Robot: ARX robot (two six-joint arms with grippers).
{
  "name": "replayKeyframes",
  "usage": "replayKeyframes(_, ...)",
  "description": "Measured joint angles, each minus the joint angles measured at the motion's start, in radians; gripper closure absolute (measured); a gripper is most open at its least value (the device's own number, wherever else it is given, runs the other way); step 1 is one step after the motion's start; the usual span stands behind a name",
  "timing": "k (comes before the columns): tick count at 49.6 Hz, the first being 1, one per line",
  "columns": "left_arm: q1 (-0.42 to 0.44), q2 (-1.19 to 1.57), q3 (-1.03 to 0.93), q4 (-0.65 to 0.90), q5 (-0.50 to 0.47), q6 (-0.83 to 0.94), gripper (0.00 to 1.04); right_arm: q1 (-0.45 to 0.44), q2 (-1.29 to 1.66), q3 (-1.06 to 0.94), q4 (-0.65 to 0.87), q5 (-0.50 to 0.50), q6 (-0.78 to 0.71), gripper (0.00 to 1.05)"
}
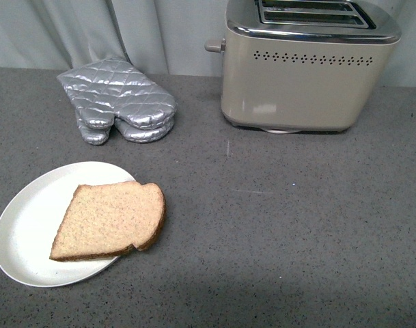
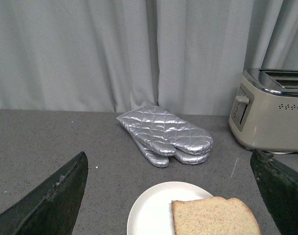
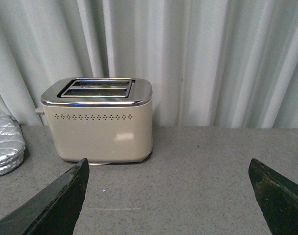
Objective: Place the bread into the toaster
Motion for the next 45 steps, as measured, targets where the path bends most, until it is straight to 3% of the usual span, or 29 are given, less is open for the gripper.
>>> replayKeyframes(43,0.0,0.0,0.0,0.0,-0.001,0.0,0.07,0.0,0.0,0.0,0.0,0.0,0.0,0.1)
replayKeyframes(45,-0.037,0.047,0.033,-0.096,-0.111,-0.057,0.07,0.0,0.0,0.0,0.0,0.0,0.0,0.1)
